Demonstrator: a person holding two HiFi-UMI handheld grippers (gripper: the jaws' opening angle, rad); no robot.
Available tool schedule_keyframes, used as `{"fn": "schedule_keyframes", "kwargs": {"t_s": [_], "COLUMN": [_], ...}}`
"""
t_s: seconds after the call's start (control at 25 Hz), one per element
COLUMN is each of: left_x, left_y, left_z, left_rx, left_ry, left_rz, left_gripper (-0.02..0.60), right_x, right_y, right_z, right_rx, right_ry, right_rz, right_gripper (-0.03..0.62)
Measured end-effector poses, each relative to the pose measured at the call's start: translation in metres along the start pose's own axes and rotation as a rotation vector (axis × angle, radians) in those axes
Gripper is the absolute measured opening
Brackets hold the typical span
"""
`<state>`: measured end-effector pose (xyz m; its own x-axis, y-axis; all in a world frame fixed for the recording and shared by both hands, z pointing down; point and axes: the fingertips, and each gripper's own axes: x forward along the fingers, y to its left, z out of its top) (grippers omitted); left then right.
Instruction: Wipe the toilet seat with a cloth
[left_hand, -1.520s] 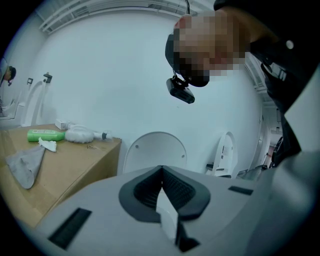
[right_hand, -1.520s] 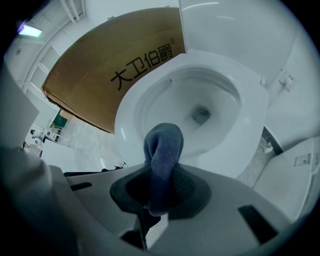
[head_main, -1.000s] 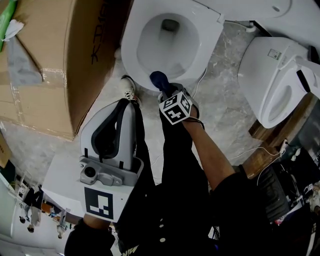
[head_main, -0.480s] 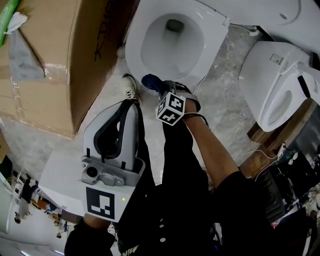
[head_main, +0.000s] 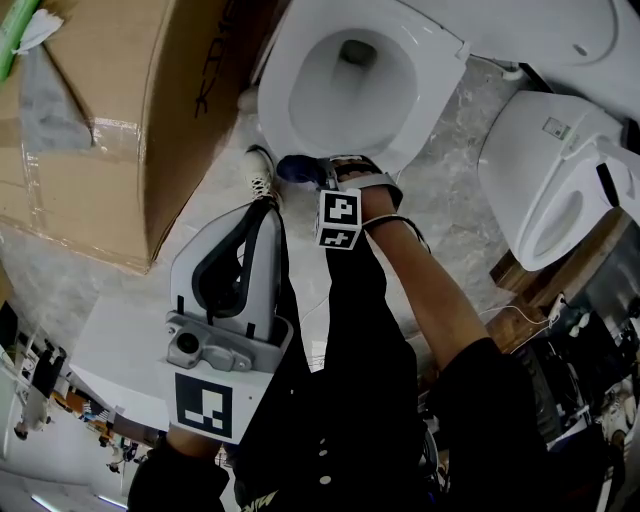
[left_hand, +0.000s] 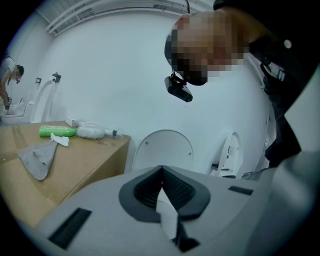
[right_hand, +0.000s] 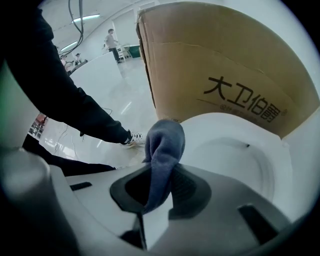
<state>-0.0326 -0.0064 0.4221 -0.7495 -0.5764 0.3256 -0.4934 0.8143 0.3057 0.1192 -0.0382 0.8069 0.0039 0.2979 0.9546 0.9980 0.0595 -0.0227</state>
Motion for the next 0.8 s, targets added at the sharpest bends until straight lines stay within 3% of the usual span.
{"fn": "schedule_keyframes", "kwargs": {"t_s": [0.2, 0.8], "left_x": [-0.002, -0.008], "left_y": [0.004, 0.022], "left_z": [0.000, -0.003], "left_rx": [-0.005, -0.019], "left_ry": [-0.001, 0.002], "left_rz": [0.012, 0.037], "left_gripper": [0.011, 0.011], "right_x": [0.003, 0.012], "right_y": [-0.010, -0.050], "right_z": [0.013, 0.041], "right_rx": [-0.076, 0.021], "right_ry": [-0.007, -0.040], "right_rz": [0.003, 0.001], "right_gripper": [0.072, 0.072]}}
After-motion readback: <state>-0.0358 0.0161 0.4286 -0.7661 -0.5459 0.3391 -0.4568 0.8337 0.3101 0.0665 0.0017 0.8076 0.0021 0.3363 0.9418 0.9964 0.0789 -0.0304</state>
